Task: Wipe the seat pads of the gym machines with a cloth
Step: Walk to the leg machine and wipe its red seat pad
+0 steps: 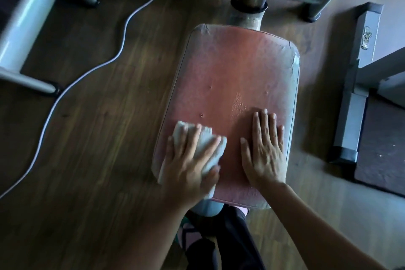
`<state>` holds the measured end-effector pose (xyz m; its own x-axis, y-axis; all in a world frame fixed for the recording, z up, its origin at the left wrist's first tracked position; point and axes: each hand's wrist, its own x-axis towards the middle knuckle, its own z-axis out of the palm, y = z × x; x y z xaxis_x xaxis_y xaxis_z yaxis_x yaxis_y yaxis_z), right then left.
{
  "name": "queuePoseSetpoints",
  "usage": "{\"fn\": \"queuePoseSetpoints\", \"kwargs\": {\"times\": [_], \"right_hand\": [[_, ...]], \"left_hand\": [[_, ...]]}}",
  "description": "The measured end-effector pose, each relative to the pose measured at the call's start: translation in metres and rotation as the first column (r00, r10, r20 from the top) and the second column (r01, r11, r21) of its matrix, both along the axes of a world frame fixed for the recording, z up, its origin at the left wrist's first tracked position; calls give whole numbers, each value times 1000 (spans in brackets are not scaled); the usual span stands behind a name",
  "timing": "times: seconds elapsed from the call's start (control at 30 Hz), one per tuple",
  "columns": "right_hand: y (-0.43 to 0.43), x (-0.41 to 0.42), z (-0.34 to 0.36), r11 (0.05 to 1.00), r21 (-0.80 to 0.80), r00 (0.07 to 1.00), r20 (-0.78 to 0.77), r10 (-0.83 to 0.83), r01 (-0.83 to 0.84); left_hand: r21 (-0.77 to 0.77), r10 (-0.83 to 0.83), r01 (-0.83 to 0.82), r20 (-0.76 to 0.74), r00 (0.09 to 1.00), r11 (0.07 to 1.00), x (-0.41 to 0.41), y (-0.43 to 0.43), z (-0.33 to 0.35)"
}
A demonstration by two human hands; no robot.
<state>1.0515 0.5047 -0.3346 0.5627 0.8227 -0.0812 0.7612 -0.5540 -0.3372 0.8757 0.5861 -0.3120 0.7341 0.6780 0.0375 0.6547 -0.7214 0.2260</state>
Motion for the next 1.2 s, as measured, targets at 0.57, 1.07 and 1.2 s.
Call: {"fn": "queuePoseSetpoints", "kwargs": {"times": [0.57, 1.07, 1.2], "right_hand": [[-10, -7, -1, 998, 44, 999, 10, -51, 51], [-10, -5, 2, 995, 63, 996, -39, -74, 77], [-13, -4, 2, 995, 73, 997, -58, -59, 63]], "left_hand": [[-31, -87, 88, 24, 996, 996, 17, 57, -15], [-61, 52, -53, -17, 999, 997, 132, 84, -13], [-78, -129, 127, -20, 991, 989, 106, 53, -15]]}}
